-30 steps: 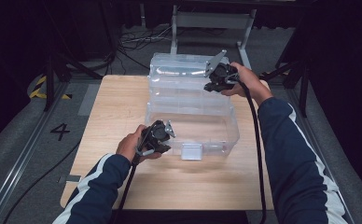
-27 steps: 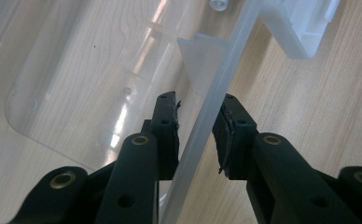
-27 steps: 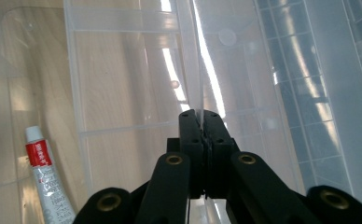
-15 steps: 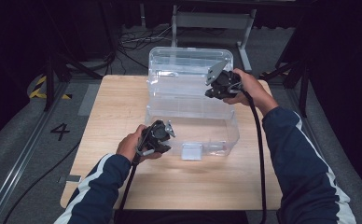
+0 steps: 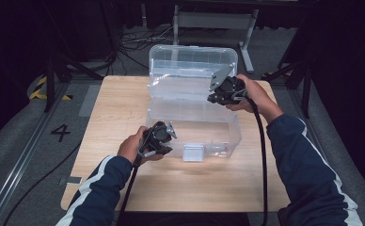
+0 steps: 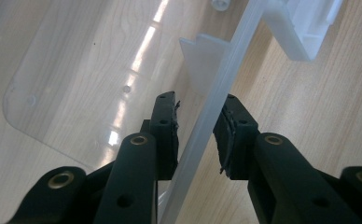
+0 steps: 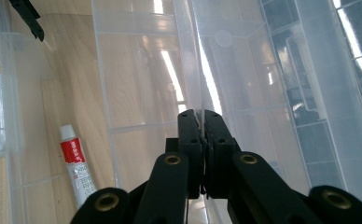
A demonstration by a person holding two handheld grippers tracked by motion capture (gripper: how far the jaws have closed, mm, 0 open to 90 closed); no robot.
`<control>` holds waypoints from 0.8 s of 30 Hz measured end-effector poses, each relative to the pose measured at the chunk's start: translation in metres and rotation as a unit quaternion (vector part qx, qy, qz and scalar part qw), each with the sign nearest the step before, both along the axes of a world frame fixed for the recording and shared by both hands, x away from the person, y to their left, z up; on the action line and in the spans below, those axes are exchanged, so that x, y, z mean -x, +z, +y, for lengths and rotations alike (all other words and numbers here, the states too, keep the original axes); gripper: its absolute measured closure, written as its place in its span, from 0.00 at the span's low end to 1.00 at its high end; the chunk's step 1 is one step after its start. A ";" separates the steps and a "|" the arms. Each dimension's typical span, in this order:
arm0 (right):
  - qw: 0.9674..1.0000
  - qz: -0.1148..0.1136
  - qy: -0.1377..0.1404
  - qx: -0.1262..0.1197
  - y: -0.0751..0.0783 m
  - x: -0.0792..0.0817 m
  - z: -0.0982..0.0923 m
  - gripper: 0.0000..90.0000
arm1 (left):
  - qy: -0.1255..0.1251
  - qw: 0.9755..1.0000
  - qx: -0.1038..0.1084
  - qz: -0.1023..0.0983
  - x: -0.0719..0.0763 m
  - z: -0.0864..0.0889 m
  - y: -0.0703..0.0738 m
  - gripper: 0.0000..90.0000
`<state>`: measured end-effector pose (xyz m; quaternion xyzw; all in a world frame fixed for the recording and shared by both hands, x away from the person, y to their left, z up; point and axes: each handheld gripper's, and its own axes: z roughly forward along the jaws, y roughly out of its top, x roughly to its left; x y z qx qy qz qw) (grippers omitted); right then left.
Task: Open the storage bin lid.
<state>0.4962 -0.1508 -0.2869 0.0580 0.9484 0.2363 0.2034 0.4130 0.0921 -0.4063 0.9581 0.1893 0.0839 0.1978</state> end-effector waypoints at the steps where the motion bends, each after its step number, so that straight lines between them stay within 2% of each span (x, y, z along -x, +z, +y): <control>1: 1.000 -0.001 0.000 -0.001 0.000 0.001 0.000 0.98 | 0.000 1.000 0.000 0.000 0.000 0.000 0.000 0.79; 8: 1.000 0.005 -0.001 -0.007 -0.001 0.004 -0.002 0.98 | 0.000 1.000 -0.001 -0.001 0.000 0.000 0.000 0.78; 24: 1.000 -0.004 0.000 -0.008 -0.003 0.013 -0.002 0.97 | 0.004 1.000 -0.003 -0.013 0.003 -0.001 -0.001 0.77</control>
